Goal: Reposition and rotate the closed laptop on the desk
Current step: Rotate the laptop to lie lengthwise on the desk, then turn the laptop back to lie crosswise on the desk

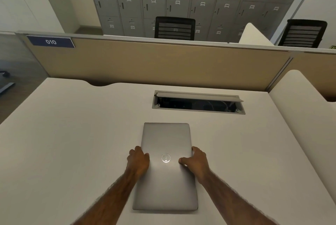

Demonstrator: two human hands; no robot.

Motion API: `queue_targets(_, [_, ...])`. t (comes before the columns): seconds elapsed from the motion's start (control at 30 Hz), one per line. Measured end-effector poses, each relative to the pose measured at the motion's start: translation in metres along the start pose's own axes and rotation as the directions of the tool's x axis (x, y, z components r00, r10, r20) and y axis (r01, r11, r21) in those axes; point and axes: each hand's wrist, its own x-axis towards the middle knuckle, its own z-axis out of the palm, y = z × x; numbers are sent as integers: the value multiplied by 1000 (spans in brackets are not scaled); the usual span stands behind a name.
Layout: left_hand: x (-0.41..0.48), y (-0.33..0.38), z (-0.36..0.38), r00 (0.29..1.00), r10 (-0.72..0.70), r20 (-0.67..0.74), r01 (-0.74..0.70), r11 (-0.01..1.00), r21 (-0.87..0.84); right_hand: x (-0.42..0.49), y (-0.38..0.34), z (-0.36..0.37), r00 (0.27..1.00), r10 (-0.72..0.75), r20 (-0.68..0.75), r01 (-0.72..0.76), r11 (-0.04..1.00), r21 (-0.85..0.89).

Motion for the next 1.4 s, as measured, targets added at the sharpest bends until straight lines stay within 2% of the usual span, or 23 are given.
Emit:
queue_targets(0.33, [-5,-21,2,997,-71,39,76,984,-162,11,-7,0,999,-43,-19,43,999,-10])
queue_targets(0.57, [-35,-30,17,990,-139,12,137,953,-269,17,-28,-5,994,-95,51,99,992,-75])
queue_targets(0.77, [-54,-31,29,971,-236,-27,207,897,-390,21,-45,-5,986,-127,105,140,983,-123])
queue_targets(1.13, [-86,-23,48,918,-393,55,350,736,-580,27,-72,-1,964,-165,210,208,957,-203])
queue_targets(1.4, [-94,-22,58,904,-413,111,395,708,-586,30,-81,5,963,-143,228,203,943,-264])
